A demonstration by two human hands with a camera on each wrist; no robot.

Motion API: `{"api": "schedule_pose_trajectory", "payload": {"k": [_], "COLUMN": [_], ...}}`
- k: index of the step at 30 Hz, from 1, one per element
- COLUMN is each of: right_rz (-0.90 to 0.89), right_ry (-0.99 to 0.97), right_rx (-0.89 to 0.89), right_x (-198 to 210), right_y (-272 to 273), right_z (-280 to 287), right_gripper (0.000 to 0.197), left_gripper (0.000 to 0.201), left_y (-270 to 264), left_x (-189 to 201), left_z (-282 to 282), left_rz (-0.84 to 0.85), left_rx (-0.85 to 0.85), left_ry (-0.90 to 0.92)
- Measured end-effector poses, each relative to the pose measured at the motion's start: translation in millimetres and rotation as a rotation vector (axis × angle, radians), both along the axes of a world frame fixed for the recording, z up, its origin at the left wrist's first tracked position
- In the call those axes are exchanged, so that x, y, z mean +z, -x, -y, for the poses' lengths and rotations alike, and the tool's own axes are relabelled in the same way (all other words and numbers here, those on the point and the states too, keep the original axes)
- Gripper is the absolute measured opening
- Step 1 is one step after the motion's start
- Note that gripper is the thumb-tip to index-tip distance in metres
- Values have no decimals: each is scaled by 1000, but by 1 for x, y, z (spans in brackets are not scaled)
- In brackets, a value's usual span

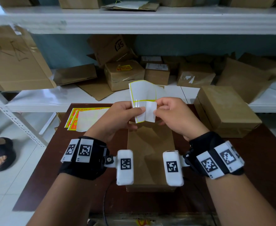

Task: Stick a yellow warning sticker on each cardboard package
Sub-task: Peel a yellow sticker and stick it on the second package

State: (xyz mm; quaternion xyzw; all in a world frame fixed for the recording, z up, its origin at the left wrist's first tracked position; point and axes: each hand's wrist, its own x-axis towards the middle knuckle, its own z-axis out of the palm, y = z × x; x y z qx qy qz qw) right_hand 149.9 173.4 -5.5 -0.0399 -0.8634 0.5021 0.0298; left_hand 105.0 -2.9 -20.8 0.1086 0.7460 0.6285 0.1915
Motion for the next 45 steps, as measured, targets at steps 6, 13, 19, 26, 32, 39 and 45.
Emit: {"api": "schedule_pose_trajectory", "payload": {"k": [6,13,19,26,32,39,45], "right_rz": [-2,9,16,14,0,10,13], "right_ry": [-8,0,13,19,0,31,36], "right_rx": [-6,11,23,12,12,27,21], "right_x": [0,-1,-3,0,-1,2,4], "right_y": [1,1,0,-1,-1,-3,-2], "right_z": [0,-3,-6,-3,0,-2,-5], "right_gripper": [21,24,28,27,25,28,28], "left_gripper": [13,16,18,17,19,15,14], "left_y": [0,4,5,4,1,2,5], "left_x": [-3,-8,-11,-8,-7,-9,-8], "left_z": [-2,-2,-3,-4,-6,-6,-2], "left_rz": [-20,-18,-13,-21,-45,-56,-58], "left_rx": [13,31,32,24,45,87,97], "left_ry": [15,-5,-1,-14,-7,-2,-16]}}
